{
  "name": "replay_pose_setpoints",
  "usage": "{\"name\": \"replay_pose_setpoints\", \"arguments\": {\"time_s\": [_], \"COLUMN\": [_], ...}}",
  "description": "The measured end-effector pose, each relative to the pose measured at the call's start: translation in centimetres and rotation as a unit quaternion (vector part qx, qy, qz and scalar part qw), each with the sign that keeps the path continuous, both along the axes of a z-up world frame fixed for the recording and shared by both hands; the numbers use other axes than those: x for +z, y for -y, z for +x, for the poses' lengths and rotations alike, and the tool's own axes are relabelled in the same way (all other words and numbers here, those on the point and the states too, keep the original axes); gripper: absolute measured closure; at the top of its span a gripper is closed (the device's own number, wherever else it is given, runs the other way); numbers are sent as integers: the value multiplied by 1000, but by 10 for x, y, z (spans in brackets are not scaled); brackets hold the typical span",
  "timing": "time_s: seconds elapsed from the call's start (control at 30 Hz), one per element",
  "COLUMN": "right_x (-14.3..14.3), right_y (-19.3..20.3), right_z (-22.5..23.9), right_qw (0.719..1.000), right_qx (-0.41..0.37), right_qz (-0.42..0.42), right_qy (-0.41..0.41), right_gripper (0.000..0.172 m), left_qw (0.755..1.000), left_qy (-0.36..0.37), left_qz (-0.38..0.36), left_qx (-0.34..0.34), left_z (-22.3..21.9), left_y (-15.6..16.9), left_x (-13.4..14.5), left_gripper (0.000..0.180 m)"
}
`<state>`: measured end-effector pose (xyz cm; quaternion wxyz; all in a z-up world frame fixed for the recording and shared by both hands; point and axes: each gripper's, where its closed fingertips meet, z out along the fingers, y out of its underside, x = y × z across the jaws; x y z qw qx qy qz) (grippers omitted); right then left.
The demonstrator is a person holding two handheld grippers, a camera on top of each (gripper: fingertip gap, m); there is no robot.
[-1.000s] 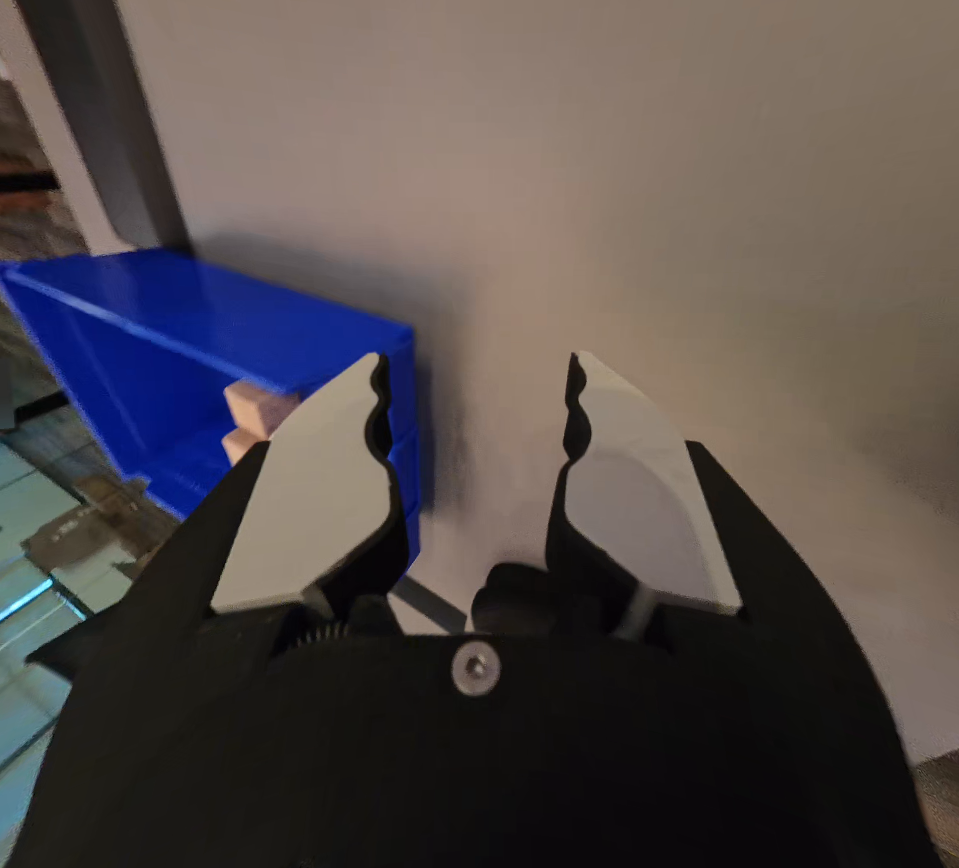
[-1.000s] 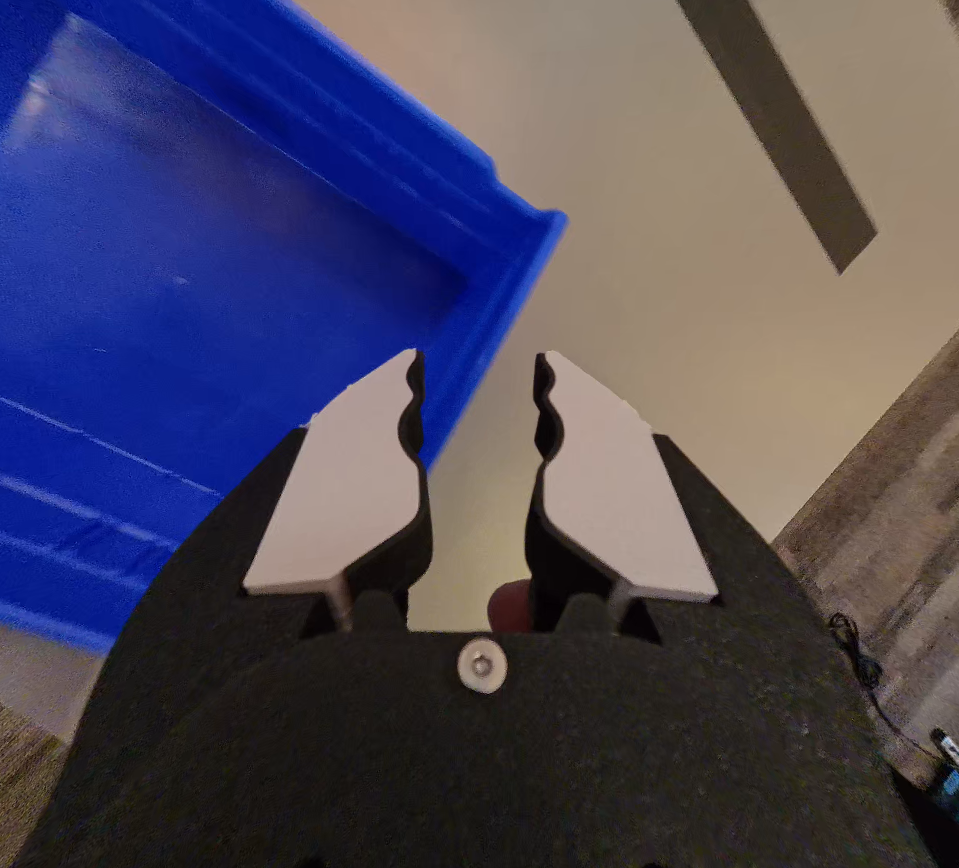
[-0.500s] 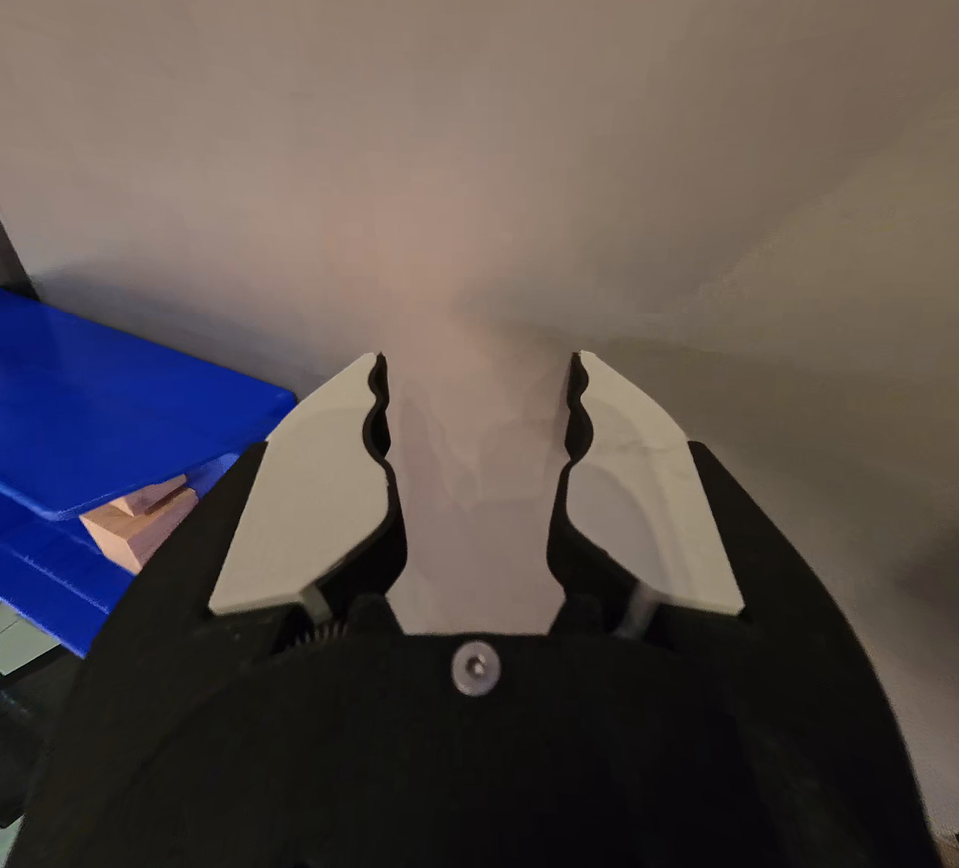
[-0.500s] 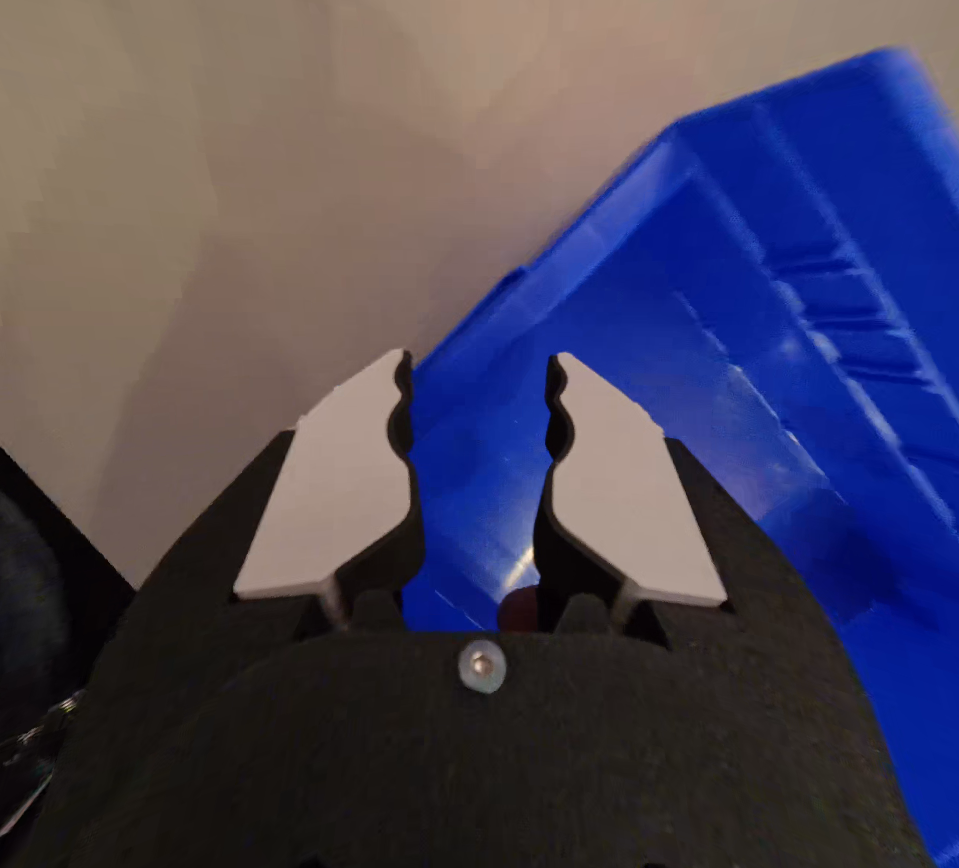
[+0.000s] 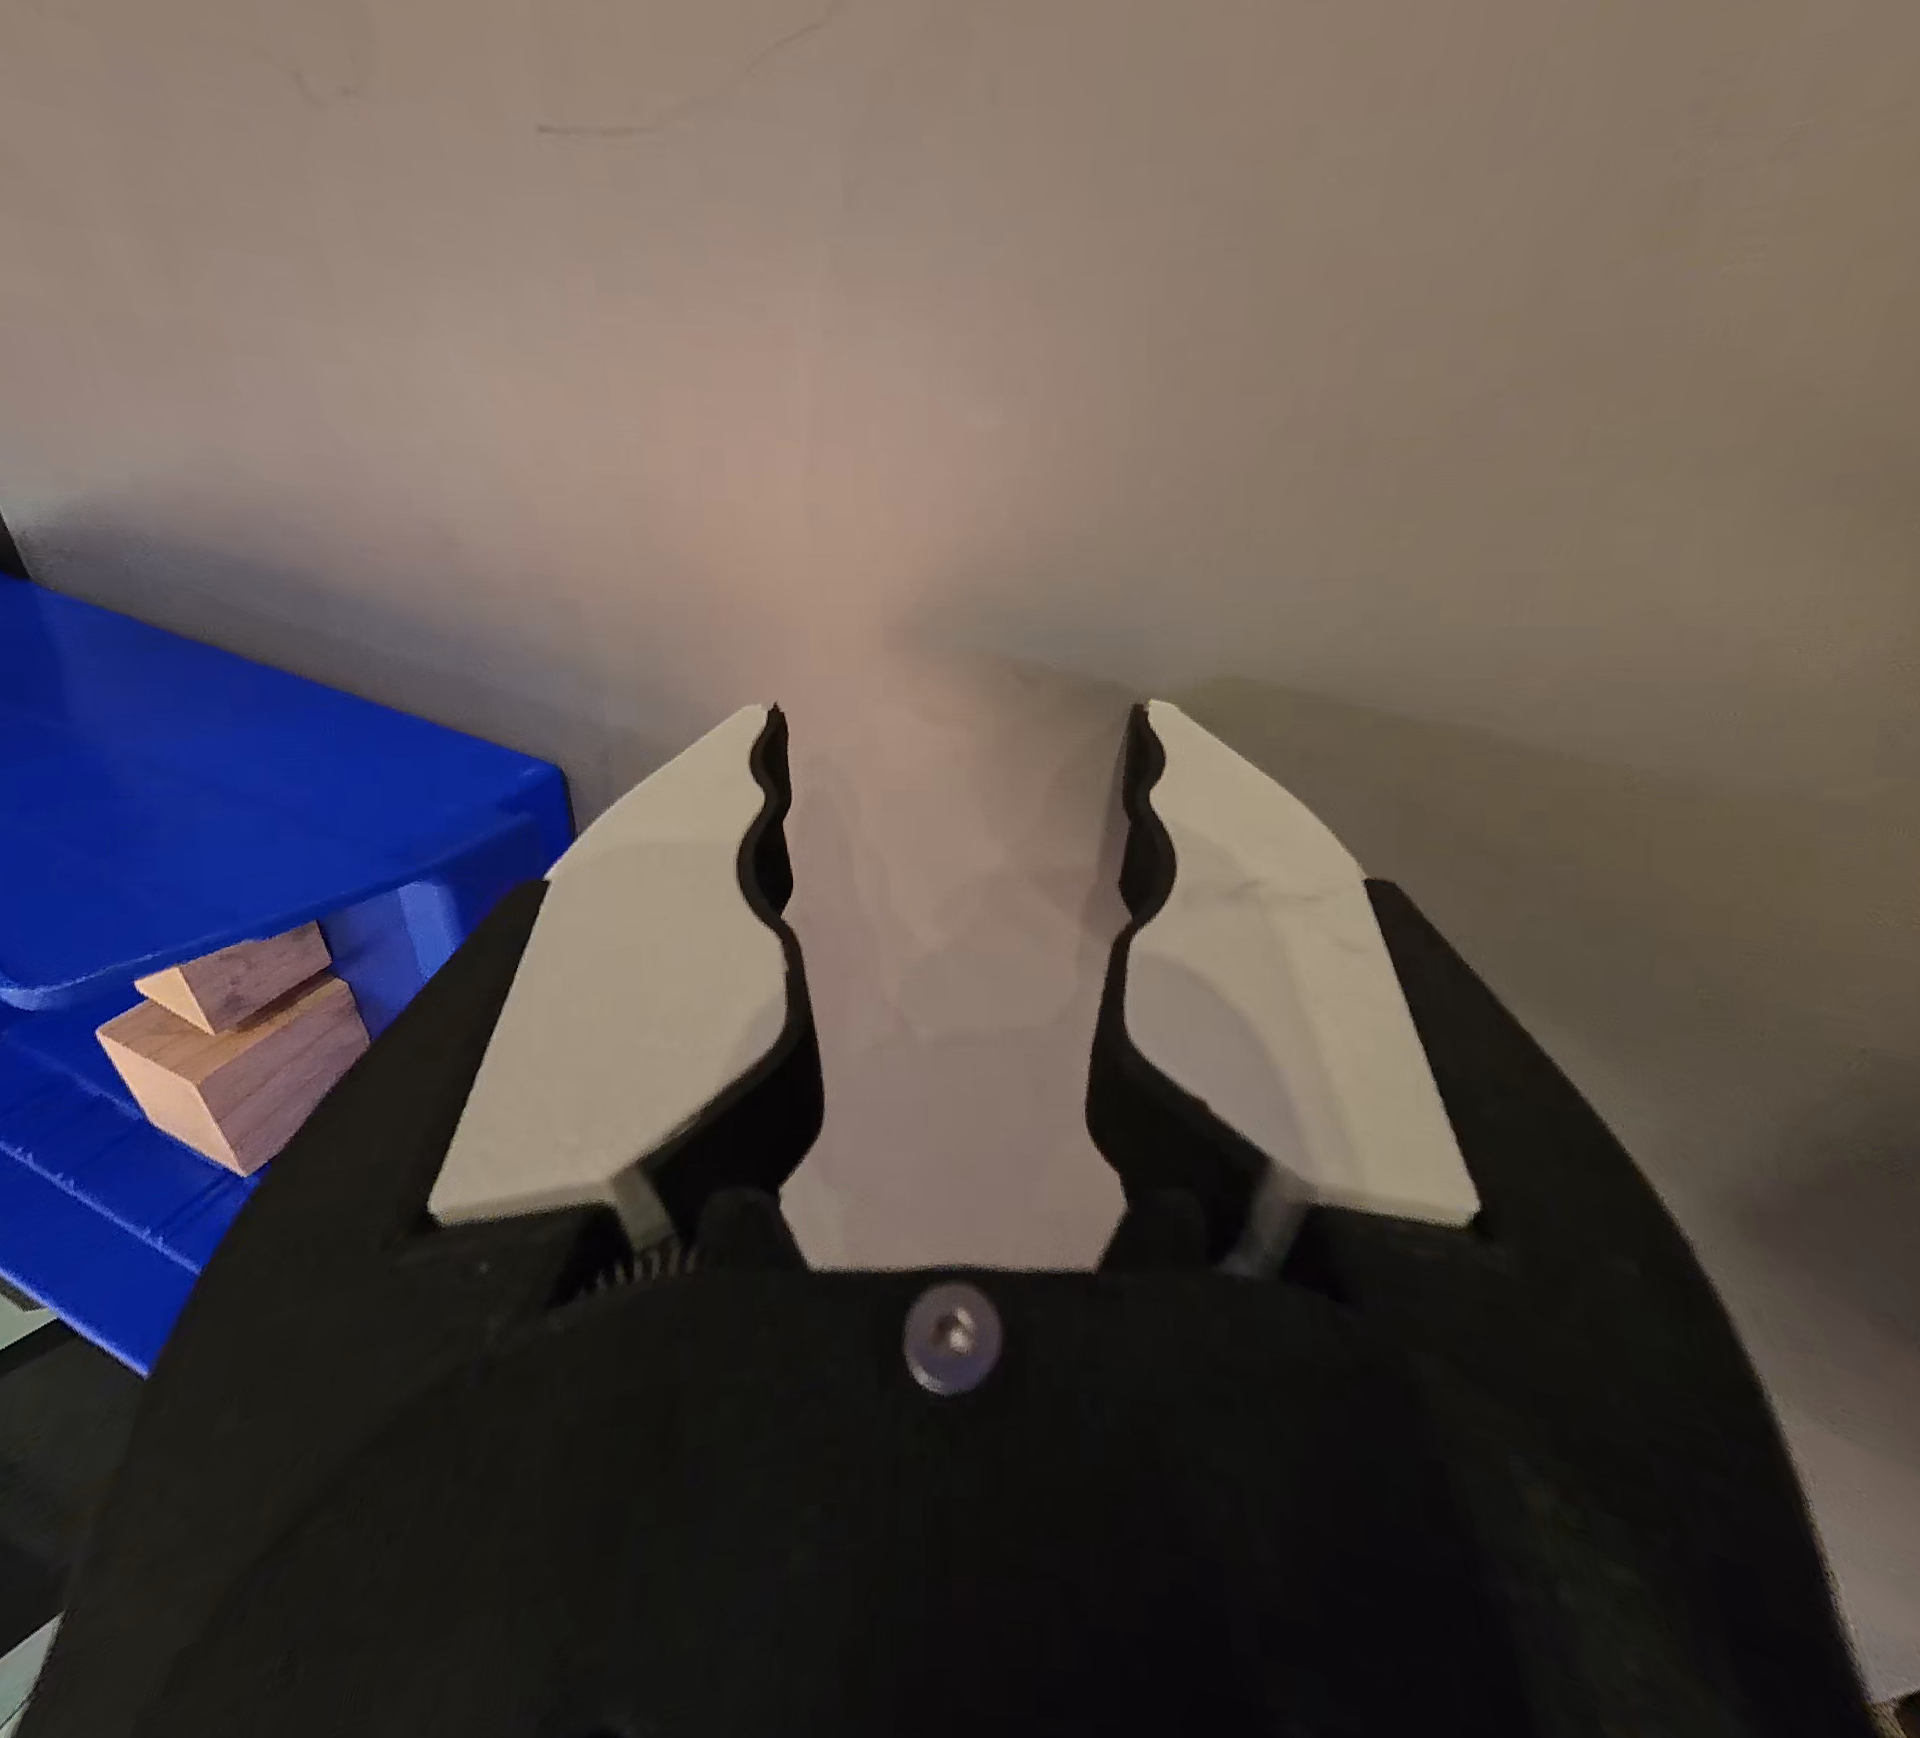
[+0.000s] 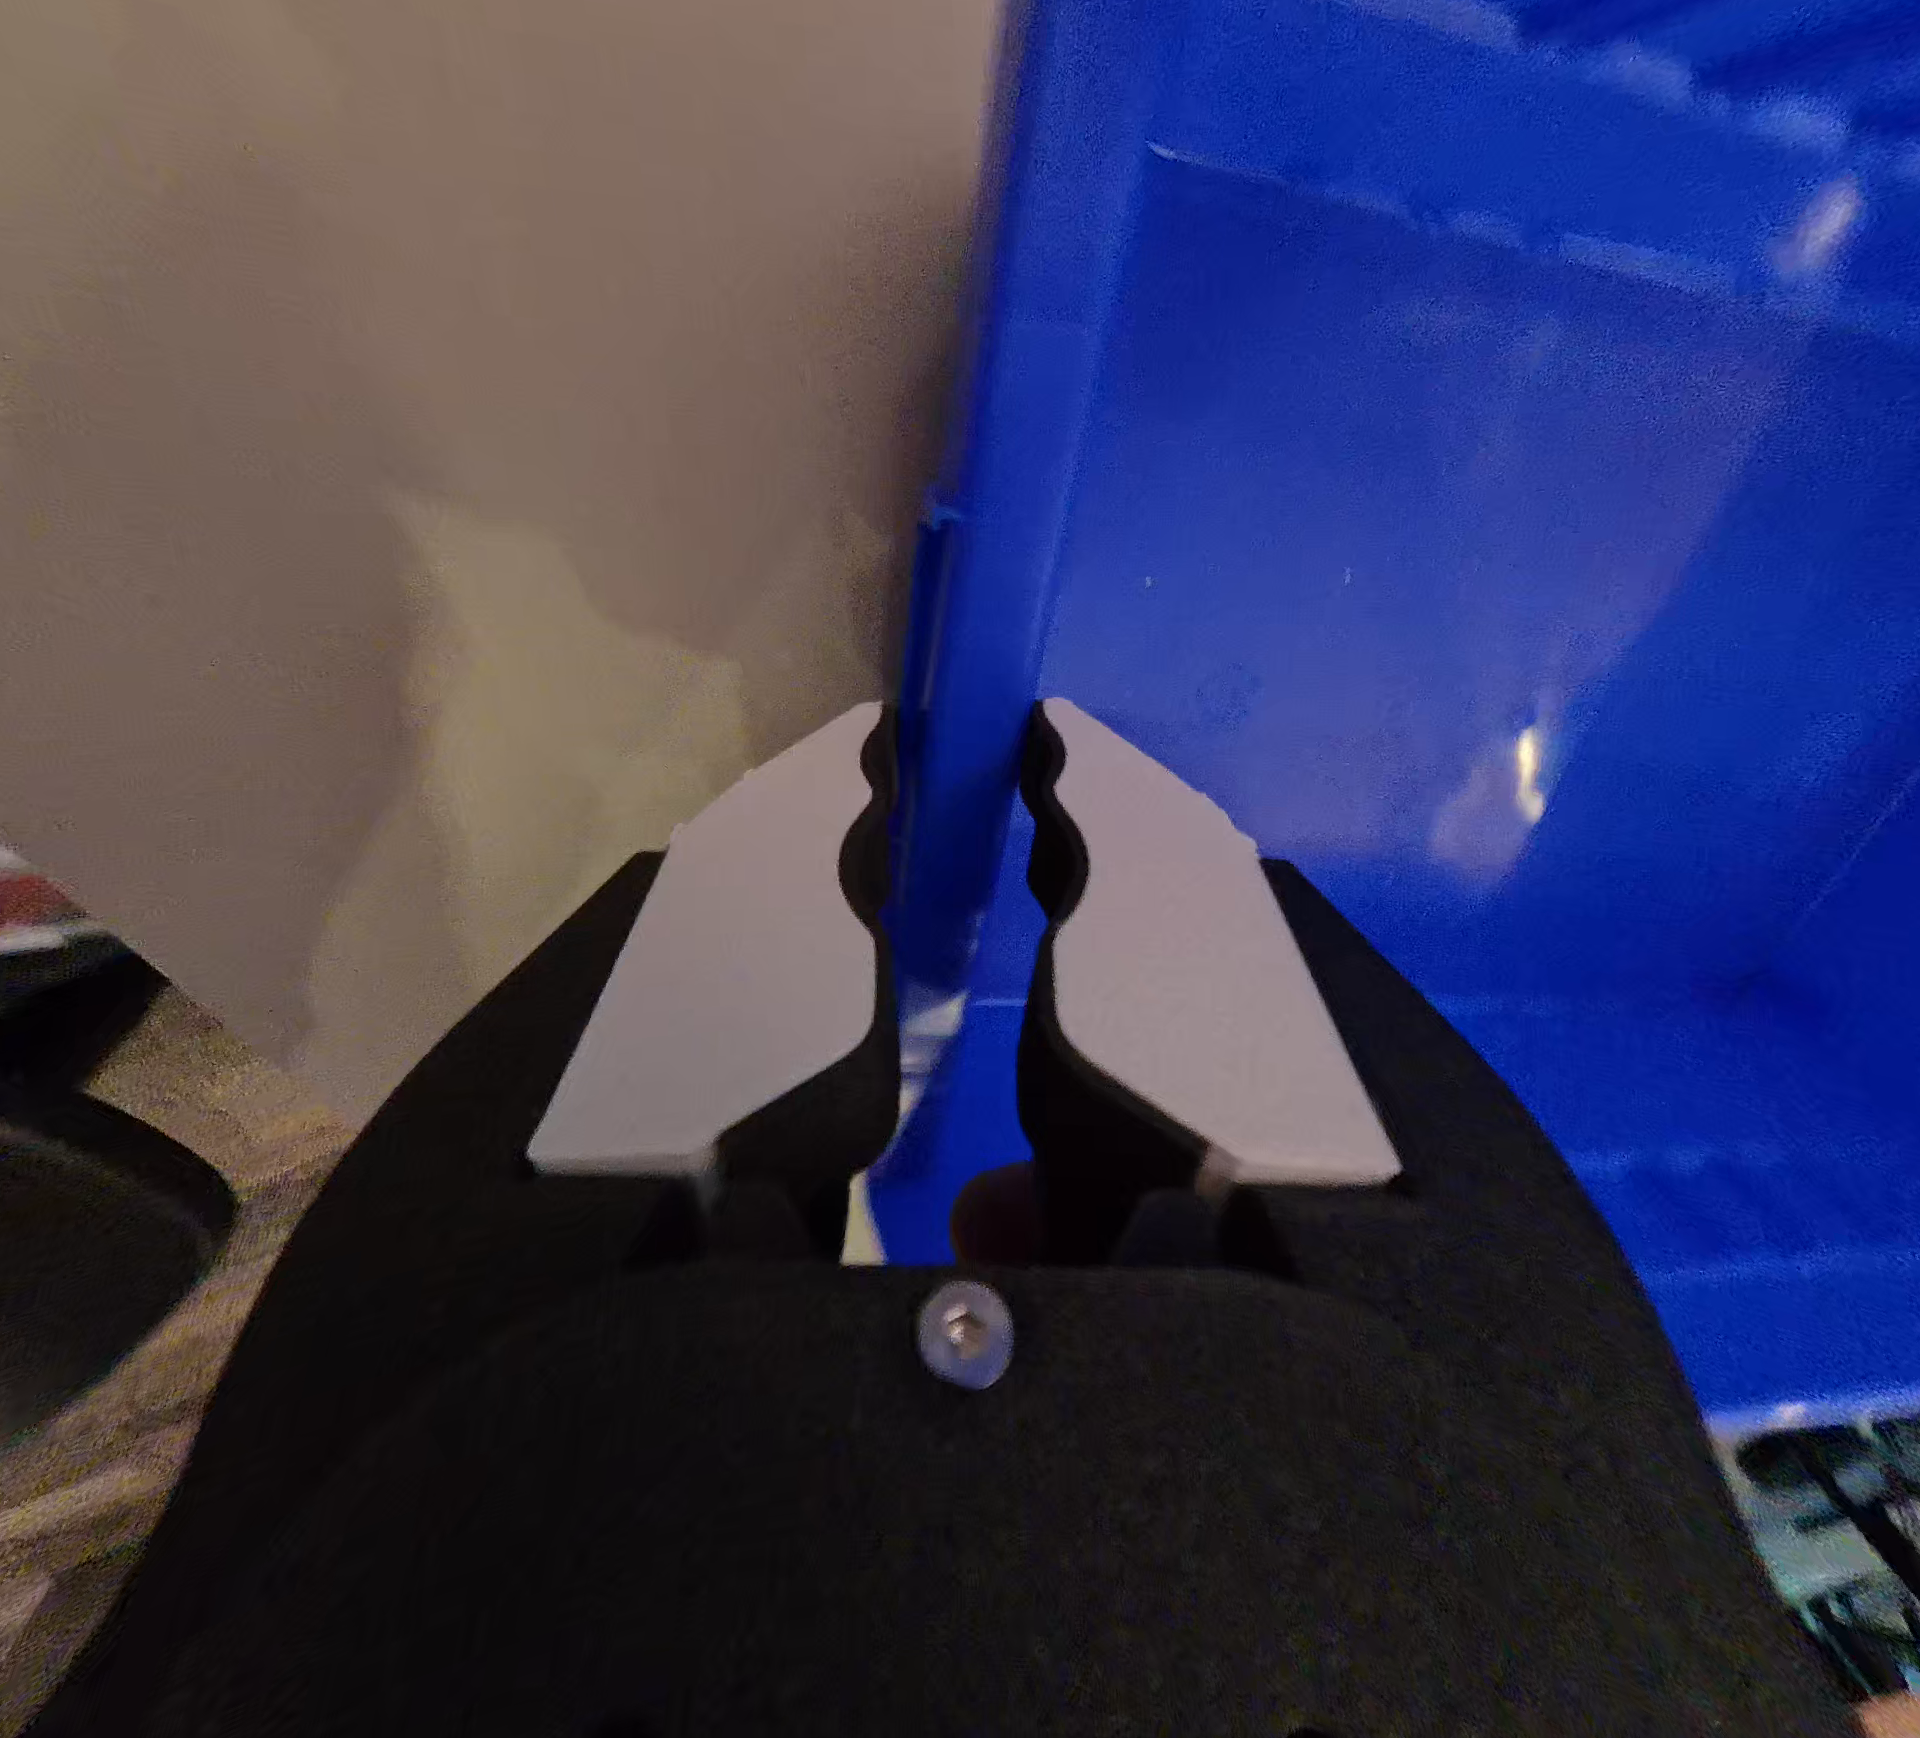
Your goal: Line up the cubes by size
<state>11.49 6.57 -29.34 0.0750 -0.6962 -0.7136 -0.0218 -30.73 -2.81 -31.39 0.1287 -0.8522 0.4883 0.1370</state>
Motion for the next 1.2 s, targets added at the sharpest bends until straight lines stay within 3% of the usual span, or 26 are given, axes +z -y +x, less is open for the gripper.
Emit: {"name": "replay_pose_setpoints", "arguments": {"time_s": [0.27,0.6,1.2], "right_x": [1,1,2], "right_y": [-59,-126,-209], "right_z": [91,153,164], "right_qw": [994,988,985], "right_qx": [52,69,70], "right_qz": [41,45,44], "right_qy": [88,129,154], "right_gripper": [148,149,149], "left_qw": [1000,1000,999], "left_qy": [-6,7,26], "left_qz": [-7,-9,-12], "left_qx": [6,15,23], "left_z": [0,1,2], "left_y": [0,2,4], "left_x": [0,-1,-2], "left_gripper": [120,124,129]}}
